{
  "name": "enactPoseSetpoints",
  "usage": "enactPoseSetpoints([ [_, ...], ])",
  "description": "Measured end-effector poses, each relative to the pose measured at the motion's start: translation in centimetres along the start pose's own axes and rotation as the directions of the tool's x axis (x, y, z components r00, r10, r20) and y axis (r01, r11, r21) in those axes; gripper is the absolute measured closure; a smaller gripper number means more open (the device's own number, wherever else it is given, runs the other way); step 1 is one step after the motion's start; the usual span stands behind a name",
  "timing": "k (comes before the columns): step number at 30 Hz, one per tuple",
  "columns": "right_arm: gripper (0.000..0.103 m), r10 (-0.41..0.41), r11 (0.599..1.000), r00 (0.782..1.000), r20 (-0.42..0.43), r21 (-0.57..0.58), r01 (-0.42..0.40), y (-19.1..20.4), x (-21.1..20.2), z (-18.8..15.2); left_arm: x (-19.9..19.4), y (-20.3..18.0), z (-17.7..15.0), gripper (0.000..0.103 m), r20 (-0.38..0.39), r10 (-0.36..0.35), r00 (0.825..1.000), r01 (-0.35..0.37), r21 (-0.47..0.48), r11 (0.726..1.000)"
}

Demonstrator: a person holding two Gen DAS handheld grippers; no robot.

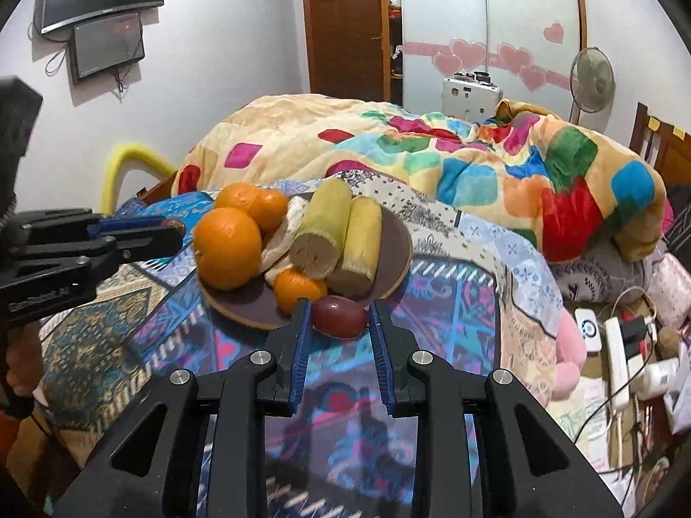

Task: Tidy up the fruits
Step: 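Lower the date onto the plate and open the right gripper while the left gripper releases its date there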

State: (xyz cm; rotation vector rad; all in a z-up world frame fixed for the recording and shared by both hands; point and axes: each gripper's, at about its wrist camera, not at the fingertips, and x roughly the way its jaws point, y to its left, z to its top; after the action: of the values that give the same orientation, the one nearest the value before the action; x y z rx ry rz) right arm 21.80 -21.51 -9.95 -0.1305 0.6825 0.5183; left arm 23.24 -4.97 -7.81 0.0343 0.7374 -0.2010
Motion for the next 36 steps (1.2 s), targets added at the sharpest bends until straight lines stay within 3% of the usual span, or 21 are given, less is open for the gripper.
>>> enactPoseSetpoints([
  [9, 0.078, -0.019, 0.999, 0.999, -0.029, -0.026, 0.018, -0.7, 2.2, 0.9, 2.9, -1.0, 2.4, 0.084, -0.017, -0.025, 1.000, 0.026, 0.006, 1.000],
  [23, 0.078, 0.023, 0.999, 0.998, -0.060, -0.035, -0.025, -0.4, 3.9, 1.2, 5.1, -1.9, 2.9, 0.084, -0.027, -0.004, 1.000, 0.005, 0.017, 1.000],
  [27, 0.077, 0.023, 0.999, 0.998, -0.066, -0.032, -0.025, -0.4, 4.1, 1.3, 5.6, -1.9, 2.8, 0.078, -0.037, -0.012, 0.999, 0.012, 0.011, 1.000],
  [32, 0.060, 0.016, 1.000, 0.998, -0.063, -0.019, -0.017, -0.7, 4.0, 1.2, 5.3, -1.9, 2.7, 0.067, -0.024, -0.040, 0.999, 0.040, -0.006, 0.999],
  [36, 0.060, 0.007, 1.000, 0.999, -0.049, -0.019, -0.008, -0.9, 3.6, 1.3, 4.5, -2.1, 2.7, 0.064, -0.004, -0.020, 1.000, 0.020, 0.003, 1.000],
])
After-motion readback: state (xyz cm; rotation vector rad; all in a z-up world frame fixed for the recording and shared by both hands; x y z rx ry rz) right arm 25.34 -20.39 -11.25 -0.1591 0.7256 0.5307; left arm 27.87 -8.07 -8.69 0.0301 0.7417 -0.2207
